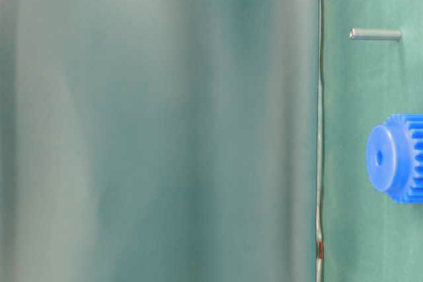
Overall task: Insert the shaft placed at a random location into the center hole of the medium gear at another random location.
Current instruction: 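Move the right gripper left toward the silver shaft, then lower the open right gripper over the upright silver shaft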
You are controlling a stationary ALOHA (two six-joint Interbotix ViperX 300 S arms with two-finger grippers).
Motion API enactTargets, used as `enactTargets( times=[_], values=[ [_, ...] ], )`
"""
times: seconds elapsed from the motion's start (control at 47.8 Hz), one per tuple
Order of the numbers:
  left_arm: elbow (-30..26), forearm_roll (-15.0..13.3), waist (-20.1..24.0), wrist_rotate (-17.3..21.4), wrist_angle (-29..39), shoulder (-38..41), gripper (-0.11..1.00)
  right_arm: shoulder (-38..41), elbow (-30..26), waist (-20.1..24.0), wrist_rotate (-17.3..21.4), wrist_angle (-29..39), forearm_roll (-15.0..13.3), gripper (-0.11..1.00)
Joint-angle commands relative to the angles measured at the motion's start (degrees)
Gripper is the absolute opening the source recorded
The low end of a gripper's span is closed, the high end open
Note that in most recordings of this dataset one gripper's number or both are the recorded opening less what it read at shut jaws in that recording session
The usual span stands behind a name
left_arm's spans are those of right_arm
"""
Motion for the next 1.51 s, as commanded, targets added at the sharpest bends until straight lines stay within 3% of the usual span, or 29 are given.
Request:
enactTargets(
  times=[0.0,0.335,0.586,0.69,0.879,0.962,1.046,1.485],
  values=[
    [-1.93,0.44,-0.88,-0.88,0.00,1.05,0.00,0.97,-0.62,-0.35,0.00,0.35,-0.18,0.01],
    [-1.93,0.53,-0.88,-1.93,0.88,1.05,0.00,4.75,-1.14,-5.10,0.26,1.76,0.09,0.01],
    [-2.02,0.53,-0.88,-1.93,1.05,1.05,0.00,12.39,-1.23,-9.58,0.35,1.14,0.26,0.04],
    [-1.93,0.53,-0.88,-1.93,1.14,1.05,0.00,17.31,-1.49,-11.25,0.35,-0.53,0.62,0.22],
    [-1.93,0.62,-0.88,-1.85,1.14,1.05,0.00,27.25,-2.90,-13.10,0.18,-2.81,0.62,0.78],
    [-1.93,0.62,-0.88,-1.85,1.32,1.05,0.00,32.70,-3.43,-14.24,0.09,-5.19,0.62,0.93],
    [-1.85,0.62,-0.88,-1.85,1.58,1.05,0.00,37.35,-3.78,-15.21,0.18,-7.65,0.70,0.87],
    [-1.85,0.62,-0.70,-1.93,3.34,1.05,0.00,54.67,-8.17,-17.75,0.18,-15.03,1.23,0.88]
  ],
)
